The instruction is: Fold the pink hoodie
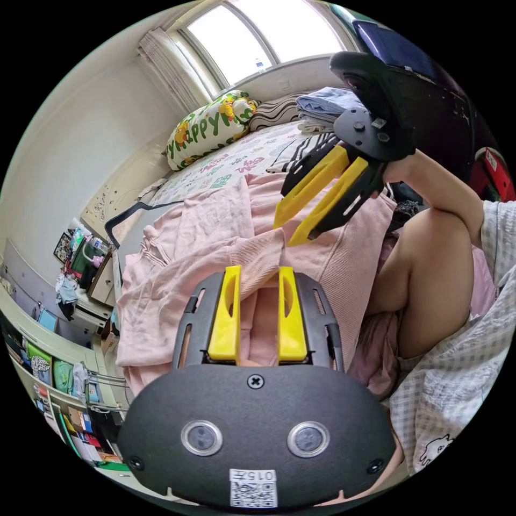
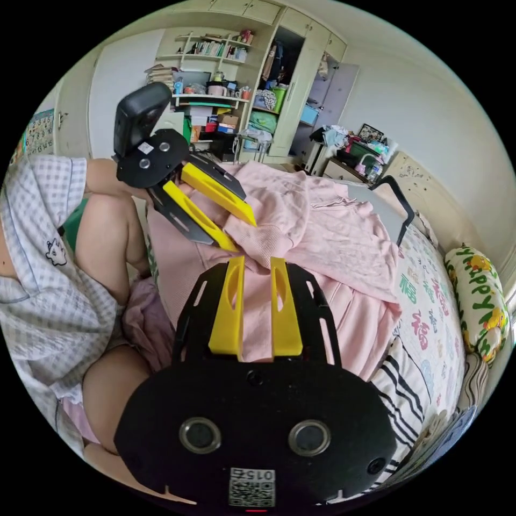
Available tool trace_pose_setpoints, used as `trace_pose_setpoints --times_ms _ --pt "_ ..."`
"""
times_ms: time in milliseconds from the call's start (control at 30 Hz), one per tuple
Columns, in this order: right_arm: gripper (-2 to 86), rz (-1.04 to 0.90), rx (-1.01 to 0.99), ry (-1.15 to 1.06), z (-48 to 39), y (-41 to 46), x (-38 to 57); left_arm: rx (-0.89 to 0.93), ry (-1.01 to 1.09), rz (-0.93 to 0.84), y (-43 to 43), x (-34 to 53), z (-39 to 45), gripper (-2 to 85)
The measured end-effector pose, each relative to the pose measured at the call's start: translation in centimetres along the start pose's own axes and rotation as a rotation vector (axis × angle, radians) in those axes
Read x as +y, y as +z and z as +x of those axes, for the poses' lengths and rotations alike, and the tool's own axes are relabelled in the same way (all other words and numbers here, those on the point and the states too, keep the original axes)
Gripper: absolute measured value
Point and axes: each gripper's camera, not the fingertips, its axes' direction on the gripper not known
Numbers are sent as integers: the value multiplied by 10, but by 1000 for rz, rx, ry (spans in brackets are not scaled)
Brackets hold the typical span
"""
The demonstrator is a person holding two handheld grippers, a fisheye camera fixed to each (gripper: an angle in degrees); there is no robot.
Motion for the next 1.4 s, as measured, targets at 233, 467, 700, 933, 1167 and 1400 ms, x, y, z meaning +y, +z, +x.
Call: trace_pose_setpoints --times_ms 233,467,700,933,1167,1400 --pt "18 -61 102 64 7 16 -2 41 -18 -5 11 10 -11 87" --pt "-9 -53 86 140 22 8 4 58 -3 0 16 19 -23 52" --pt "-10 -104 74 159 31 6 3 133 -9 -9 19 24 -45 39" --pt "-10 -173 22 166 41 20 5 261 -26 -40 30 33 -79 47" --pt "-9 -178 14 154 48 20 6 273 -9 -56 21 41 -95 50" --pt "-9 -179 10 149 54 10 3 319 -77 -12 7 55 -133 36"
